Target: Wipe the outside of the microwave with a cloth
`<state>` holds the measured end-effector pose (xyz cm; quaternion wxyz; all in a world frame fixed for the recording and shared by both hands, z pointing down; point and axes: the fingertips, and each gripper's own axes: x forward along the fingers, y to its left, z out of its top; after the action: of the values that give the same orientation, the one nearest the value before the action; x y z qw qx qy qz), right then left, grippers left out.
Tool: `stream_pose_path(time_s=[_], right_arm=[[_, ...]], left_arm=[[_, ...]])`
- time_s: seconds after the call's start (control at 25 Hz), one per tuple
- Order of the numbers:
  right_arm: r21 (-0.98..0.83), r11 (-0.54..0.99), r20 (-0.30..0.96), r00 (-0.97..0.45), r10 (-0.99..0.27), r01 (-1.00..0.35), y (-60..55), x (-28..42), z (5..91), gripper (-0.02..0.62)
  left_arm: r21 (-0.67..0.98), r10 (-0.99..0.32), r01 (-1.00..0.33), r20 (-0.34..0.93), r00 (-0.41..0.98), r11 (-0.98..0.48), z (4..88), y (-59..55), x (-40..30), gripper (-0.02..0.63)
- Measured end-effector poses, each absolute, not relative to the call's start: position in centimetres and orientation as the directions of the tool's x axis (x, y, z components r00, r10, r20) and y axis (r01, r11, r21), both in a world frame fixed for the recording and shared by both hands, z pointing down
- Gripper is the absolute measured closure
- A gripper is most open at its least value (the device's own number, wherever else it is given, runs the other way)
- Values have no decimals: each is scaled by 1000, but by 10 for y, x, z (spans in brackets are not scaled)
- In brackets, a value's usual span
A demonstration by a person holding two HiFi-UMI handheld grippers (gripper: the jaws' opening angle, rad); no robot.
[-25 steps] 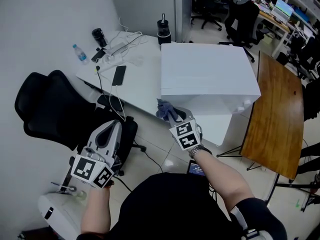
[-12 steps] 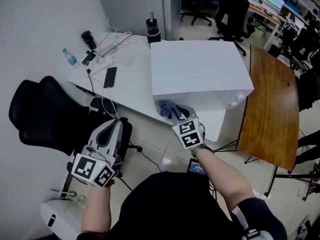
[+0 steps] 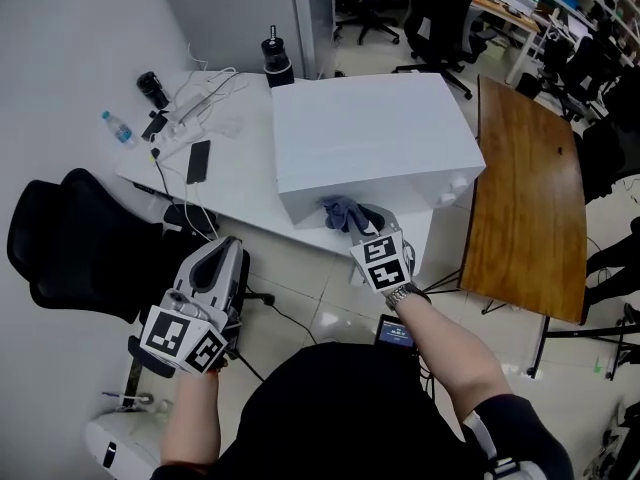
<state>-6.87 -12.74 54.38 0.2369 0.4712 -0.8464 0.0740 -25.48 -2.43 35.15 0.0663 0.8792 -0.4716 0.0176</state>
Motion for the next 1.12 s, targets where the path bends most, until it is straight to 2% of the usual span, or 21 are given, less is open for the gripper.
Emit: stream_pose_path(time_s=[1.12], right_arm=[[76, 385, 500, -299, -812, -920, -136, 147, 541, 520]], left_arm=[[86, -793, -802, 118, 597, -591, 340, -30, -91, 601]])
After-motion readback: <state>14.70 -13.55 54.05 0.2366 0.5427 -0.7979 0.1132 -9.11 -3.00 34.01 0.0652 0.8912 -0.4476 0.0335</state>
